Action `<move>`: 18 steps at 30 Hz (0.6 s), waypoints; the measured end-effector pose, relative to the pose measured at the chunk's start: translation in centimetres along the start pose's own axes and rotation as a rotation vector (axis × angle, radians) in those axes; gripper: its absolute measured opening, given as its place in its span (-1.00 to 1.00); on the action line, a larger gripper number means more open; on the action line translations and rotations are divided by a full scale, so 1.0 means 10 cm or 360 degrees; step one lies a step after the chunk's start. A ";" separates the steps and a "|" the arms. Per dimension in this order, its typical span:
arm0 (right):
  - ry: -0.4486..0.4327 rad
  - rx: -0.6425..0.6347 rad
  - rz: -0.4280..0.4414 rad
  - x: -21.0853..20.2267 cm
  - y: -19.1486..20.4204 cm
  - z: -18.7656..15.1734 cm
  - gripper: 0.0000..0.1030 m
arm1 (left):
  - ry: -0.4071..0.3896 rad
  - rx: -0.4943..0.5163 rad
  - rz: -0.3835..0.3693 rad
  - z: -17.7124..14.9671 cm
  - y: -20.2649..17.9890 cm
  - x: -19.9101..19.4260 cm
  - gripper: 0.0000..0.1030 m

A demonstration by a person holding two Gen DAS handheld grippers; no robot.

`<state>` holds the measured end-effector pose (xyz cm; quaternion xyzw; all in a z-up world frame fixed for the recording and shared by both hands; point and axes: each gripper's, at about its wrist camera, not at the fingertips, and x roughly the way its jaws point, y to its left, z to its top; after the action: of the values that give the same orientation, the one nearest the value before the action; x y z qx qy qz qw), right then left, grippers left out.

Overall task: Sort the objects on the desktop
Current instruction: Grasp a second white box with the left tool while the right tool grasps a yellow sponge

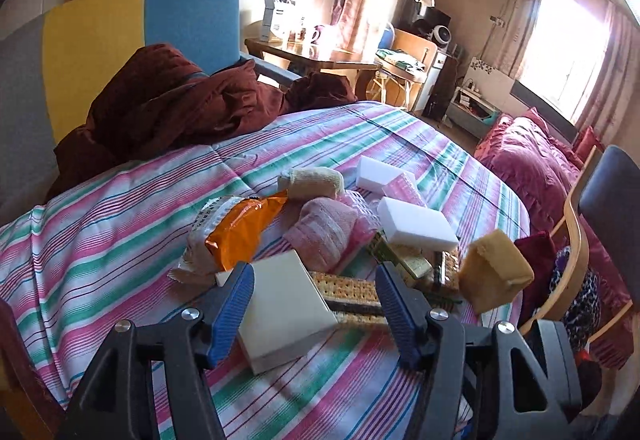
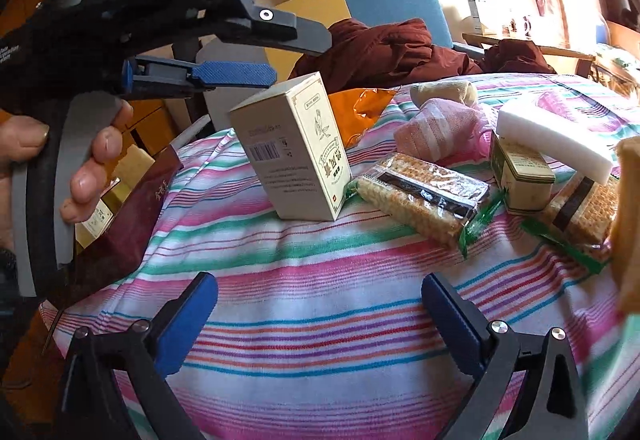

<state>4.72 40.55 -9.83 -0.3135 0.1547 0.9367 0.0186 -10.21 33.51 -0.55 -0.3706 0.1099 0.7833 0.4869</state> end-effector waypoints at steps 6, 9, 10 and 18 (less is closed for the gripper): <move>0.0077 -0.0078 -0.0083 -0.26 0.00 -0.16 1.00 | -0.0034 0.0111 -0.0045 -0.29 -0.16 -0.23 0.23; 0.0093 -0.0103 -0.0134 -0.37 -0.01 -0.19 1.00 | -0.0037 0.0121 -0.0090 -0.45 -0.24 -0.33 0.24; 0.0095 -0.0120 -0.0149 -0.40 -0.01 -0.20 1.00 | -0.0040 0.0110 -0.0095 -0.52 -0.26 -0.36 0.23; 0.0116 -0.0262 -0.0251 -0.68 0.04 -0.26 1.00 | 0.0003 -0.0044 -0.0156 -1.10 -0.19 -0.64 0.25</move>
<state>11.64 39.77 -7.65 -0.3591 0.0527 0.9298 0.0608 -1.73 24.25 -3.53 -0.3829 0.0812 0.7596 0.5194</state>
